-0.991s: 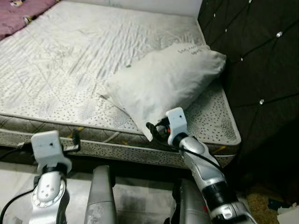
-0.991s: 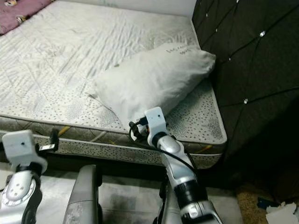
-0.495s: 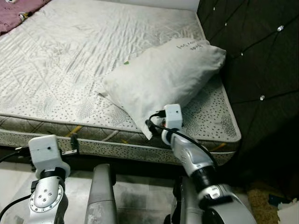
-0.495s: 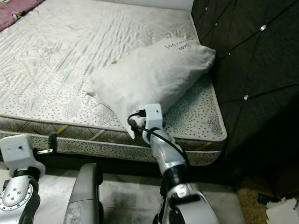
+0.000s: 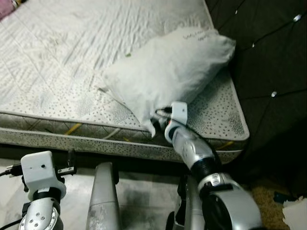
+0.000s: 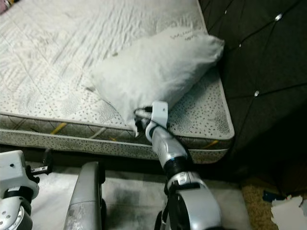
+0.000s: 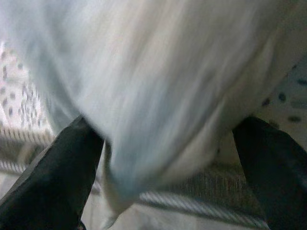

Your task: Clean up the room

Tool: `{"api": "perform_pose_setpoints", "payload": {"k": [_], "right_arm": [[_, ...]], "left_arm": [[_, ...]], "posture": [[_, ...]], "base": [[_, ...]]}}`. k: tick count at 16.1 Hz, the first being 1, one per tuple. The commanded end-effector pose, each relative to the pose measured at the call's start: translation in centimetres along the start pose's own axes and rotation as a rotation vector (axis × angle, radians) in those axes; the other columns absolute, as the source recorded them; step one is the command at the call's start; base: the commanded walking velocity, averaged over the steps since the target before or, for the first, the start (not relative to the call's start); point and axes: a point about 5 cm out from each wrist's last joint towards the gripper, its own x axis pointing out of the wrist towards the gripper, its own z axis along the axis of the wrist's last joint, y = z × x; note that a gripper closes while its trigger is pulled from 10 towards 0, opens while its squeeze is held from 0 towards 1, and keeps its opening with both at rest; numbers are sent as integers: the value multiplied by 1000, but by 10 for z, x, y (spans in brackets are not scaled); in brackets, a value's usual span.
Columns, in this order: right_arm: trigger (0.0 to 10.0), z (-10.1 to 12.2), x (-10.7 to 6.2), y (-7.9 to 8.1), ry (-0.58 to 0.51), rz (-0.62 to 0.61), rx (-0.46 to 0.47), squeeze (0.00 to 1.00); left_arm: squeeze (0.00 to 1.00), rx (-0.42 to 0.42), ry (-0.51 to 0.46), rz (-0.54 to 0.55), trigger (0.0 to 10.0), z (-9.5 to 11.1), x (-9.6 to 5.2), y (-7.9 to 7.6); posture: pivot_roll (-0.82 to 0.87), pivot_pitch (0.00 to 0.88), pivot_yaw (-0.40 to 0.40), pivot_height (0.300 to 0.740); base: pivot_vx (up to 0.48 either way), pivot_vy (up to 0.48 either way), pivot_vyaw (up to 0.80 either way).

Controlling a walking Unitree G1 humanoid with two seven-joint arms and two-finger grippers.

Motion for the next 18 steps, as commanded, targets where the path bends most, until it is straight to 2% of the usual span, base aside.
{"api": "perform_pose_setpoints", "payload": {"k": [1, 4, 10, 13, 16, 17, 18], "right_arm": [[0, 13, 2, 28, -57, 42, 58, 0], [0, 35, 3, 24, -157, -2, 117, 0], [0, 38, 4, 8, -177, -59, 165, 0], [0, 52, 4, -1, -240, -101, 176, 0], [0, 66, 1, -24, -287, -158, 193, 0], [0, 72, -2, -42, -310, -204, 205, 0], [0, 74, -3, -49, -319, -225, 202, 0]], "left_arm": [[0, 3, 5, -8, 10000, 2, -3, -1], [0, 9, 16, -14, 10000, 1, -5, -1], [0, 11, 24, -17, 10000, 2, -4, -3], [0, 19, 15, -17, 10000, 4, 2, -4], [0, 20, 2, -17, 10000, 5, 9, -5], [0, 22, -4, -25, 10000, 5, 14, -6], [0, 20, -10, -28, 10000, 5, 16, -8]], "posture": [[276, 167, -77, 555], [271, 177, -75, 555], [268, 182, -75, 555], [262, 164, -70, 555], [247, 127, -62, 555], [238, 110, -56, 555], [235, 99, -55, 555]], "base": [[0, 0, 0], [0, 0, 0], [0, 0, 0], [0, 0, 0], [0, 0, 0], [0, 0, 0], [0, 0, 0]]}}
